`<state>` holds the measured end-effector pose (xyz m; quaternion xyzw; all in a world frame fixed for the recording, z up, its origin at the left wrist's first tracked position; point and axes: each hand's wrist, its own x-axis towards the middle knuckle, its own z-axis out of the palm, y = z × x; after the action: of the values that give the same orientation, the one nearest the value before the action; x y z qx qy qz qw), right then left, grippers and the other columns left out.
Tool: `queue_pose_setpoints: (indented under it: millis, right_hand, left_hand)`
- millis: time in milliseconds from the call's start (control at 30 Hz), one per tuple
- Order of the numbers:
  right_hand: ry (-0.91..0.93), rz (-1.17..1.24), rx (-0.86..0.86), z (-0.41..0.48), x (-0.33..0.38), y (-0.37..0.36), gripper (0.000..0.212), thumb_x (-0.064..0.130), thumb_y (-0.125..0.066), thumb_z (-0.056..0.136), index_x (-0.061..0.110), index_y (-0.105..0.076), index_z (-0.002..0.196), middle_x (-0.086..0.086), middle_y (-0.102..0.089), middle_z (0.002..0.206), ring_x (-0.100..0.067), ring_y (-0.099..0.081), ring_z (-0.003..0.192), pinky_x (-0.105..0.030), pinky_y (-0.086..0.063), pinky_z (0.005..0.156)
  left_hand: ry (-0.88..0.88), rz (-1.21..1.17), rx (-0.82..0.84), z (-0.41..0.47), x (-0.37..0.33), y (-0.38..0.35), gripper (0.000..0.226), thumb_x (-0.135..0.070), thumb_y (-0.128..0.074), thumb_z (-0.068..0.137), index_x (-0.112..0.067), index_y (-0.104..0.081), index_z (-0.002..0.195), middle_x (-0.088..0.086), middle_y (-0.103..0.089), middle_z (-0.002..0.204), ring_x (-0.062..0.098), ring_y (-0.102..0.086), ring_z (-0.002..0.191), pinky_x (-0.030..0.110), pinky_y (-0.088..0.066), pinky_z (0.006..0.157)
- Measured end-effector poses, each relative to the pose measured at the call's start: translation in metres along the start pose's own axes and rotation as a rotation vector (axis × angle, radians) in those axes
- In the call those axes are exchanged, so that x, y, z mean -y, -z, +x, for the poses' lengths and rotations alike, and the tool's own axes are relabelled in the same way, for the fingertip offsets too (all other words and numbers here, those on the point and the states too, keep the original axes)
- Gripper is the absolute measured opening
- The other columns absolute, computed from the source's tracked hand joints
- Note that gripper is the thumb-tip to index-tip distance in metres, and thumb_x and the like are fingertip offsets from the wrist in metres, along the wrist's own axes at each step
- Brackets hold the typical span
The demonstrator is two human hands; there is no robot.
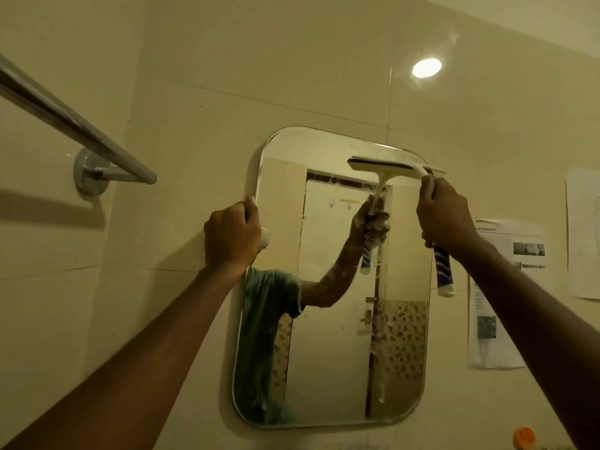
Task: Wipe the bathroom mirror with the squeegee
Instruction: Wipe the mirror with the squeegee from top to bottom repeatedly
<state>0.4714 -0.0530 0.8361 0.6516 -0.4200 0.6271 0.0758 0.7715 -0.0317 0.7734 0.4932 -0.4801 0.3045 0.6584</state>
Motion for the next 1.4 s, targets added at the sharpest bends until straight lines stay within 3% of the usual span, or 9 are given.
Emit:
queue_pose_setpoints:
  millis: [133,300,433,533,667,1000,1100,1267,1400]
  right_hand:
    - [-0.045,-0.034,0.025,-0.057,-0.024,-0.013,0.035,0.039,-0.029,0.101,0.019,-0.046,0.078,-0.005,-0.056,0.060,-0.009,-0.052,0.036,-0.017,-0.040,0.029]
    - [-0.093,-0.045,0.121,-0.143,-0.054,-0.019,0.034,0.038,-0.030,0.100,0.023,-0.050,0.078,-0.001,-0.059,0.057,-0.008,-0.059,0.041,-0.013,-0.040,0.031]
    - [-0.132,-0.043,0.143,-0.101,-0.034,0.006,0.040,0.040,-0.031,0.101,0.015,-0.051,0.077,-0.006,-0.054,0.060,-0.012,-0.049,0.039,-0.017,-0.039,0.032]
    - [-0.107,-0.035,0.079,-0.036,-0.003,0.025,0.044,0.043,-0.030,0.101,0.014,-0.050,0.076,-0.008,-0.053,0.063,-0.017,-0.050,0.044,-0.025,-0.041,0.037]
    - [-0.148,-0.114,0.120,0.016,0.022,0.040,0.048,0.046,-0.029,0.100,0.006,-0.053,0.090,-0.011,-0.054,0.067,-0.020,-0.051,0.048,-0.024,-0.040,0.040]
    - [-0.210,-0.176,0.314,-0.105,-0.022,0.020,0.043,0.037,-0.028,0.102,0.011,-0.055,0.081,-0.005,-0.051,0.054,-0.013,-0.047,0.039,-0.020,-0.040,0.032]
    - [-0.240,-0.205,0.352,-0.086,-0.007,0.035,0.045,0.041,-0.029,0.101,0.008,-0.055,0.083,-0.006,-0.050,0.057,-0.014,-0.046,0.041,-0.021,-0.038,0.033]
    - [-0.169,-0.171,0.171,0.002,0.038,0.049,0.047,0.042,-0.031,0.101,0.002,-0.055,0.093,-0.011,-0.053,0.065,-0.021,-0.050,0.047,-0.025,-0.039,0.042]
    - [-0.207,-0.143,0.194,0.000,0.033,0.040,0.046,0.041,-0.030,0.101,0.002,-0.053,0.093,-0.010,-0.052,0.064,-0.019,-0.049,0.047,-0.024,-0.039,0.040]
  left_hand:
    - [-0.022,-0.010,-0.005,0.001,0.003,-0.002,0.047,-0.028,-0.038,0.102,-0.008,-0.059,0.064,0.001,-0.052,0.053,0.015,-0.051,0.047,0.021,-0.039,0.048]
    - [-0.066,-0.012,-0.013,0.002,0.003,-0.002,0.047,-0.024,-0.039,0.102,-0.010,-0.056,0.060,0.000,-0.049,0.049,0.016,-0.049,0.042,0.021,-0.040,0.048]
    - [-0.083,-0.024,-0.018,0.001,0.004,-0.001,0.045,-0.023,-0.040,0.102,-0.018,-0.046,0.057,-0.006,-0.041,0.045,0.000,-0.037,0.037,0.013,-0.027,0.043]
    - [-0.110,-0.009,-0.043,0.000,0.006,-0.002,0.044,-0.021,-0.042,0.101,-0.018,-0.046,0.057,-0.006,-0.041,0.045,-0.004,-0.032,0.037,0.011,-0.021,0.044]
    - [-0.106,-0.007,-0.064,-0.002,0.008,-0.005,0.043,-0.021,-0.043,0.101,-0.018,-0.047,0.058,-0.004,-0.044,0.047,-0.005,-0.032,0.037,0.011,-0.021,0.044]
    - [-0.103,0.022,-0.072,-0.002,0.007,-0.006,0.045,-0.022,-0.041,0.101,-0.012,-0.054,0.059,-0.004,-0.044,0.048,0.002,-0.034,0.037,0.012,-0.021,0.044]
    - [-0.111,0.040,-0.075,-0.002,0.007,-0.005,0.046,-0.021,-0.042,0.101,-0.006,-0.058,0.061,-0.003,-0.044,0.049,0.008,-0.038,0.040,0.012,-0.021,0.045]
    - [-0.109,0.047,-0.095,-0.003,0.006,-0.006,0.045,-0.020,-0.042,0.100,-0.007,-0.056,0.060,0.001,-0.048,0.047,0.009,-0.038,0.040,0.012,-0.021,0.043]
    - [-0.089,0.042,-0.103,-0.004,0.004,-0.005,0.044,-0.019,-0.043,0.100,-0.007,-0.057,0.060,-0.004,-0.043,0.048,0.000,-0.030,0.038,0.011,-0.018,0.044]
